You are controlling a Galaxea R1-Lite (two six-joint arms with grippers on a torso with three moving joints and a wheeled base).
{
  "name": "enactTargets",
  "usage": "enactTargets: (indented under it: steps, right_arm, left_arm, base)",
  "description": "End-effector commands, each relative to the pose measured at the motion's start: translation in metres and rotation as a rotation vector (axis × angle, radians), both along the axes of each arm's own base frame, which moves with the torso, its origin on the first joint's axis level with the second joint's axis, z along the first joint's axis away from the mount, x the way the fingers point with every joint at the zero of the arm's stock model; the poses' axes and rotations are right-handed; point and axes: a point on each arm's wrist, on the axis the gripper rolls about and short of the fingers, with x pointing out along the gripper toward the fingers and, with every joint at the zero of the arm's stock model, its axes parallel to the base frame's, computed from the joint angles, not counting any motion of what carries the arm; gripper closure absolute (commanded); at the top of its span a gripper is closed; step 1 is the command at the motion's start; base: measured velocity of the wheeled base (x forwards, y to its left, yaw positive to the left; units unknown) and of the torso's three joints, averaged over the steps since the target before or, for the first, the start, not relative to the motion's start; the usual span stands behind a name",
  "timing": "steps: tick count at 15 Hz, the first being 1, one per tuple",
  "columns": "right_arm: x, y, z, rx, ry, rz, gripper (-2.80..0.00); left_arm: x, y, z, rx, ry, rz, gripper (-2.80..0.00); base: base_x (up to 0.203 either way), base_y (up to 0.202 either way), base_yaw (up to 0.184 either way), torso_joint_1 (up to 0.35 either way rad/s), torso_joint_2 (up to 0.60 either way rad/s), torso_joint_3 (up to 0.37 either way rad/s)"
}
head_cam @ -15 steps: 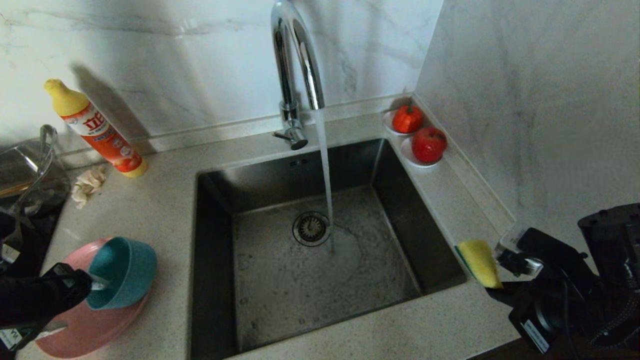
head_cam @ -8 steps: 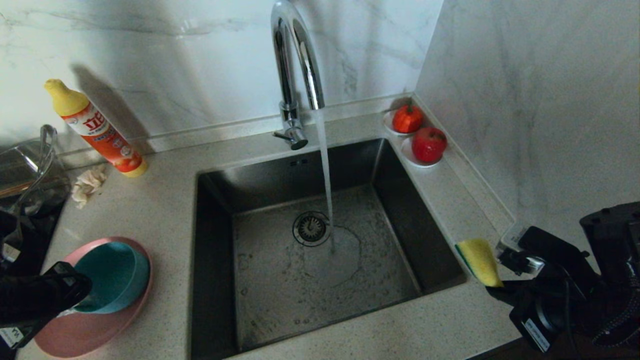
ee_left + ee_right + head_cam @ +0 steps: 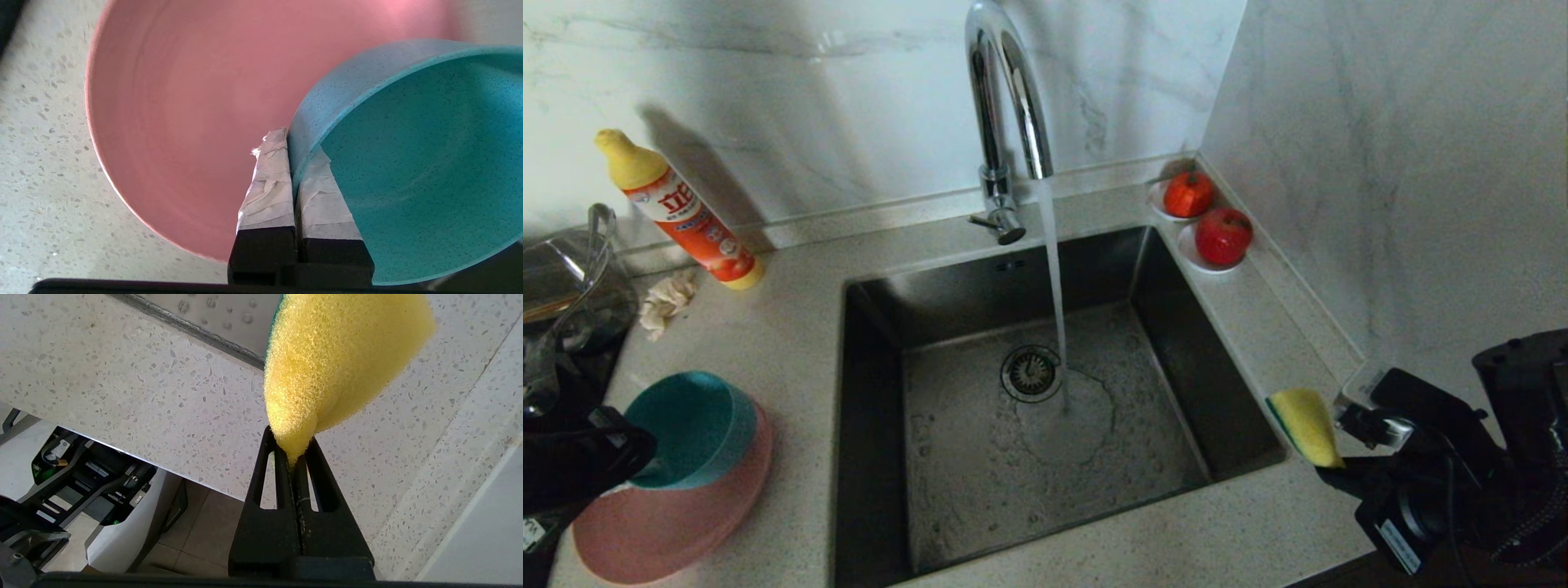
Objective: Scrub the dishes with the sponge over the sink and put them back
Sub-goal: Pick up a bowl and the sponge
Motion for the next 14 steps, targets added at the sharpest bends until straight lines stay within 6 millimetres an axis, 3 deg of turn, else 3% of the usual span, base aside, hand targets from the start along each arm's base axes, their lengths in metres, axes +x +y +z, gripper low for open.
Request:
enactTargets:
  steps: [1, 9, 14]
  right_arm:
    - [0.000, 0.000, -0.001, -0.001, 0.002, 0.002, 0.00]
    - [-0.003, -0.001, 0.001, 0.000, -0.008, -0.005, 0.00]
    - [-0.003, -0.002, 0.001, 0.003, -0.008, -0.001, 0.00]
  left_arm:
    - [-0.014, -0.009, 0.028, 0.041, -0.106, -0.011, 0.00]
    - [-0.031, -0.032, 0.090, 0.122, -0.178, -0.145, 0.00]
    - [-0.023, -0.071, 0.108, 0.134, -0.151, -0.406, 0.00]
  base:
    - [0.000, 0.000, 0.000, 0.000, 0.00, 0.000]
    - [0.000, 0.000, 0.000, 0.000, 0.00, 0.000]
    - [0.000, 0.000, 0.000, 0.000, 0.00, 0.000]
